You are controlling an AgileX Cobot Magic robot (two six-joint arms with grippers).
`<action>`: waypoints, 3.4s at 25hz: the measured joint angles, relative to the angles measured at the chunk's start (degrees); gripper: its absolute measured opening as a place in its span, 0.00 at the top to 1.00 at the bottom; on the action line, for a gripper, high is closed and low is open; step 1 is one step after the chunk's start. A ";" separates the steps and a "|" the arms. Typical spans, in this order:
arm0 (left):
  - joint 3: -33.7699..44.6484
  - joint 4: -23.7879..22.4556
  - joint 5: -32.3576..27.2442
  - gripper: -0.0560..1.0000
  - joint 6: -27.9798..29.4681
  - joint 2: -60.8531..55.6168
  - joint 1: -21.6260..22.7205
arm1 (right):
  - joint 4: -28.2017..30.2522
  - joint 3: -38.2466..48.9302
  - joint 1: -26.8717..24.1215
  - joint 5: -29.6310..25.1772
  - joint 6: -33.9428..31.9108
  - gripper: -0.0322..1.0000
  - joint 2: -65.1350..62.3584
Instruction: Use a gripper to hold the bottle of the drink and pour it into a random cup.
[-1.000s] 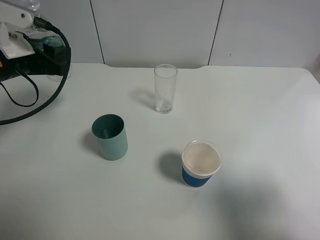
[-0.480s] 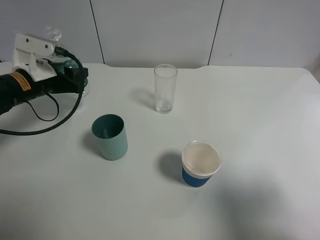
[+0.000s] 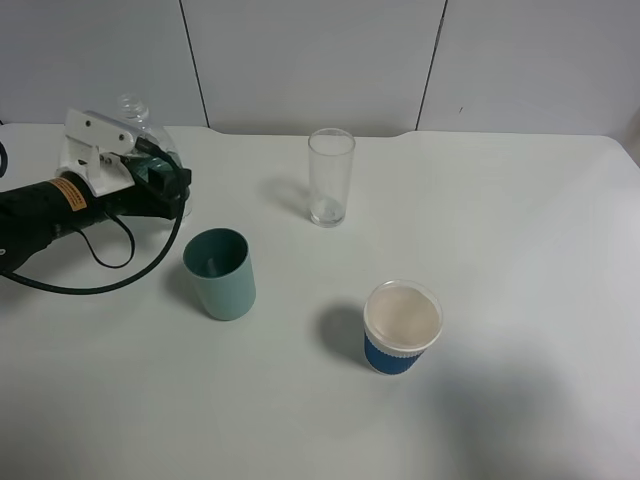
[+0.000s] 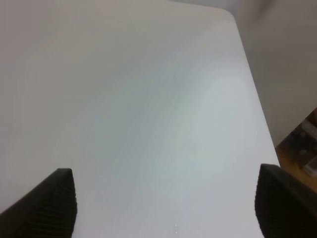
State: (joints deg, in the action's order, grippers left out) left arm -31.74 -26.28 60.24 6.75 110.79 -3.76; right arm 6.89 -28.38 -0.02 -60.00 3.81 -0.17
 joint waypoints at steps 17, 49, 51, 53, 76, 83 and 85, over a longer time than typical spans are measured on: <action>-0.06 0.00 4.03 0.48 -2.96 6.51 0.00 | 0.00 0.00 0.00 0.00 0.00 0.25 0.00; 0.21 -0.97 6.14 0.19 -2.51 6.49 0.00 | 0.00 0.00 0.00 0.00 0.00 0.25 0.00; 0.42 -0.97 5.60 0.19 -2.51 5.28 0.00 | 0.00 0.00 0.00 0.00 0.00 0.25 0.00; 0.76 -0.91 4.98 0.19 -2.44 3.74 0.00 | 0.00 0.00 0.00 0.00 0.00 0.25 0.00; 4.69 2.14 -18.90 0.19 10.58 -23.73 0.00 | 0.00 0.00 0.00 0.00 0.00 0.25 0.00; 7.50 4.53 -19.87 0.19 11.31 -34.16 0.00 | 0.00 0.00 0.00 0.00 0.00 0.25 0.00; 7.50 7.18 -21.43 0.19 11.36 -37.49 0.00 | 0.00 0.00 0.00 0.00 0.00 0.25 0.00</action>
State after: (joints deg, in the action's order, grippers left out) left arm -24.24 -19.10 38.81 18.10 73.30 -3.76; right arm 6.89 -28.38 -0.02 -60.00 3.81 -0.17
